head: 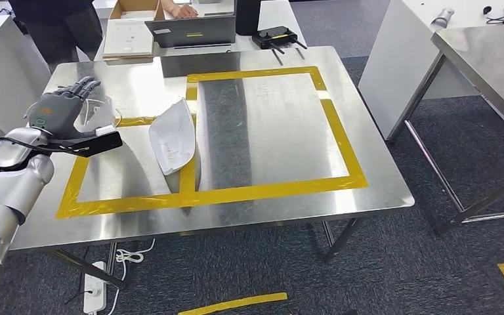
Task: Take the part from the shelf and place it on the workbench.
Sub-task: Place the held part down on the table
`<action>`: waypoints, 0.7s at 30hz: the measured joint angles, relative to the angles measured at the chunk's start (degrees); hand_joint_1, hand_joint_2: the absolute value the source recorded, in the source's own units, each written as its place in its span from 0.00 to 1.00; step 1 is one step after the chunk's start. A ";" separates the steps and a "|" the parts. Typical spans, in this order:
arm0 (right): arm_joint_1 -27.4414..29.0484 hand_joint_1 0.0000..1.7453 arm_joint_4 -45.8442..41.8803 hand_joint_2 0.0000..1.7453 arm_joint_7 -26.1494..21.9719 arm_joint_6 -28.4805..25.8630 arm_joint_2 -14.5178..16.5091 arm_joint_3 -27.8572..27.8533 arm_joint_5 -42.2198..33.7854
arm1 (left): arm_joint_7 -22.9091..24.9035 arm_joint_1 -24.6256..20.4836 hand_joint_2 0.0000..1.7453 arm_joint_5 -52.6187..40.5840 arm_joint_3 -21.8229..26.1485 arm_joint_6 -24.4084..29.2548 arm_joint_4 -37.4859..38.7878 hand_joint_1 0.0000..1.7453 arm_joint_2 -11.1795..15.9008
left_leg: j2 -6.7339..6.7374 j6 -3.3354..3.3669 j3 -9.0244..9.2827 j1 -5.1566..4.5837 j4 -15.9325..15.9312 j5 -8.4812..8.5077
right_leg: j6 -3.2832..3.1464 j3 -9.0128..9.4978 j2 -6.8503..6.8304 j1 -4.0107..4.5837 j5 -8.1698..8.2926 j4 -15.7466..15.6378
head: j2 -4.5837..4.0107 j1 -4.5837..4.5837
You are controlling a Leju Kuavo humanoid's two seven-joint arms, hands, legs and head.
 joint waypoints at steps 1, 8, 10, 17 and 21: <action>-0.01 0.00 0.00 0.00 0.02 0.00 0.00 0.00 -0.01 | 0.38 0.00 0.00 0.01 0.02 -0.02 0.00 0.00 -0.24 | 0.01 0.00 0.02 0.00 -0.02 0.00 | 0.00 0.01 0.00 0.00 0.00 0.00 | 0.00 0.00; -0.14 0.00 -0.01 0.00 0.53 0.16 -0.02 -0.01 -0.12 | 2.80 -0.10 0.00 -0.79 0.19 -0.90 -0.04 0.00 -1.46 | 0.08 0.46 0.17 -0.16 -0.22 0.00 | 0.45 0.12 0.07 -0.10 0.15 -0.30 | 0.00 -0.02; -0.19 0.00 -0.02 0.00 0.59 0.13 -0.13 -0.03 -0.21 | 3.11 -0.20 0.00 -0.84 0.33 -0.99 -0.12 0.00 -1.77 | 0.33 0.78 0.65 0.26 -1.11 0.46 | 0.92 -0.14 0.01 -0.06 -0.45 0.50 | 0.00 -0.04; -0.05 0.00 -0.02 0.00 0.59 0.04 -0.21 -0.12 -0.31 | 3.41 -0.28 0.00 -0.89 0.43 -1.34 -0.07 0.00 -2.98 | 0.92 -0.14 0.78 2.15 -1.37 0.84 | 4.08 -7.52 -0.44 -2.65 -4.68 14.19 | 0.00 0.20; -0.13 0.00 -0.01 0.00 0.61 -0.02 -0.07 -0.15 -0.27 | 4.21 -0.61 0.00 -1.55 0.61 -2.00 -0.09 0.00 -3.14 | 0.89 -2.77 -0.08 3.11 0.19 0.51 | 5.13 -2.22 -0.48 -3.74 0.93 2.06 | 0.00 0.50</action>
